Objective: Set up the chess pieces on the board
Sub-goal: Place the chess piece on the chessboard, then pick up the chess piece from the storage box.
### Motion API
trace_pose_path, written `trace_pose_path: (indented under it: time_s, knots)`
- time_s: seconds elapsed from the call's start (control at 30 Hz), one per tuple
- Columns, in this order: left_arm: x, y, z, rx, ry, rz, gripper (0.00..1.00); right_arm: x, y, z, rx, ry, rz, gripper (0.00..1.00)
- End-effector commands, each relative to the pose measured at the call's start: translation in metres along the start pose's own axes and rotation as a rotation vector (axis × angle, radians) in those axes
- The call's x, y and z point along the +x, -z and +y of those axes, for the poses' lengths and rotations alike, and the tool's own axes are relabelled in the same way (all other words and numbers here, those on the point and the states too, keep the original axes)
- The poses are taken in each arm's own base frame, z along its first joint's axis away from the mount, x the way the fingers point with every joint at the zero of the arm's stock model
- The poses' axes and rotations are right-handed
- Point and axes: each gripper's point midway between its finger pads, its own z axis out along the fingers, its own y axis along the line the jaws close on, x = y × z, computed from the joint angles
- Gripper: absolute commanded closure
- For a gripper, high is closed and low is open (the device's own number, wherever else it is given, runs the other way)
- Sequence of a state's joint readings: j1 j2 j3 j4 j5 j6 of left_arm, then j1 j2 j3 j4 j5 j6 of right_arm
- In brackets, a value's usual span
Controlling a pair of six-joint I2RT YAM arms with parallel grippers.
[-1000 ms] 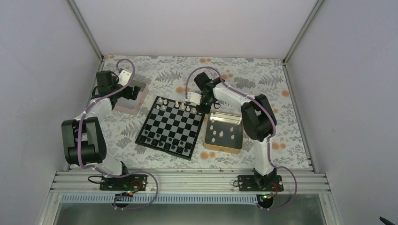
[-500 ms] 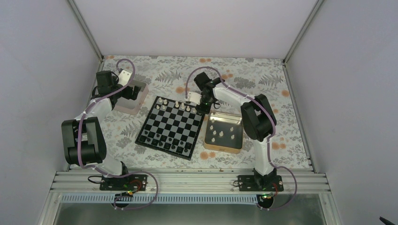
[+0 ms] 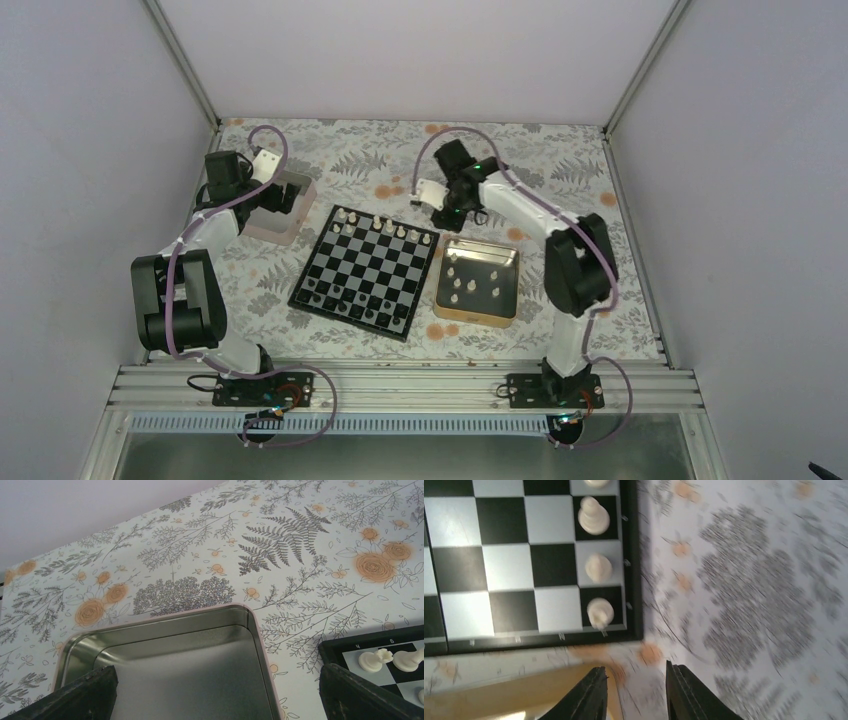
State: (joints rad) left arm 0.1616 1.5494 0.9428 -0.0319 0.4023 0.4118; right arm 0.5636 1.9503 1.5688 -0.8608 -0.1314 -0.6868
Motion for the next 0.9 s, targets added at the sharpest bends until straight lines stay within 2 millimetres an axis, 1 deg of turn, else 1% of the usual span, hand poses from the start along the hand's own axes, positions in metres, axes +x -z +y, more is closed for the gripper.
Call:
trace_pose_path:
  time_s: [0.0, 0.1, 0.13, 0.17, 0.2, 0.27, 0.3, 0.37, 0.4, 0.43, 0.47, 0.53, 0.6, 0.67, 0.73, 0.8, 0.87]
  knots:
    - [-0.002, 0.002, -0.007, 0.035, -0.025, -0.019, 0.0, 0.028, 0.045, -0.023, 0.106, -0.075, -0.006, 0.66]
    - [-0.01, 0.0, -0.017, 0.058, -0.062, -0.013, 0.0, 0.054, 0.064, -0.045, 0.184, -0.147, -0.011, 0.66]
    - [-0.015, 0.0, -0.023, 0.063, -0.088, -0.009, 0.0, 0.066, 0.071, -0.057, 0.212, -0.189, -0.016, 0.66]
    - [-0.024, 0.001, -0.03, 0.068, -0.128, -0.014, 0.0, 0.075, 0.075, -0.065, 0.233, -0.221, -0.02, 0.65]
    - [-0.034, 0.0, -0.043, 0.087, -0.176, -0.017, 0.0, 0.084, 0.078, -0.072, 0.25, -0.254, -0.021, 0.64]
    - [-0.048, -0.002, -0.07, 0.122, -0.276, 0.004, 0.0, 0.097, 0.082, -0.087, 0.283, -0.323, -0.037, 0.59]
    - [-0.052, -0.004, -0.083, 0.139, -0.321, 0.028, 0.0, 0.104, 0.083, -0.094, 0.29, -0.359, -0.045, 0.57]
    - [-0.067, -0.01, -0.107, 0.17, -0.399, 0.063, 0.0, 0.113, 0.086, -0.106, 0.301, -0.418, -0.068, 0.55]
    - [-0.073, -0.012, -0.122, 0.206, -0.427, 0.076, 0.0, 0.117, 0.087, -0.111, 0.308, -0.44, -0.076, 0.54]
    - [-0.082, -0.012, -0.137, 0.246, -0.451, 0.077, 0.0, 0.121, 0.087, -0.115, 0.319, -0.462, -0.081, 0.53]
    - [-0.088, -0.011, -0.157, 0.296, -0.479, 0.084, 0.0, 0.126, 0.087, -0.12, 0.336, -0.485, -0.082, 0.5]
    - [-0.097, -0.009, -0.201, 0.39, -0.546, 0.099, 0.0, 0.136, 0.086, -0.128, 0.367, -0.52, -0.078, 0.47]
    - [-0.104, -0.004, -0.249, 0.477, -0.623, 0.105, 0.0, 0.144, 0.084, -0.133, 0.379, -0.541, -0.08, 0.46]
    - [-0.104, 0.002, -0.298, 0.579, -0.684, 0.114, 0.0, 0.152, 0.08, -0.138, 0.381, -0.565, -0.074, 0.45]
    - [-0.1, 0.005, -0.34, 0.679, -0.72, 0.129, 0.0, 0.159, 0.082, -0.143, 0.393, -0.594, -0.08, 0.35]
    - [-0.095, 0.006, -0.375, 0.758, -0.748, 0.141, 0.0, 0.165, 0.088, -0.15, 0.41, -0.63, -0.1, 0.31]
    - [-0.083, 0.005, -0.405, 0.816, -0.783, 0.16, 0.0, 0.168, 0.095, -0.153, 0.416, -0.65, -0.121, 0.24]
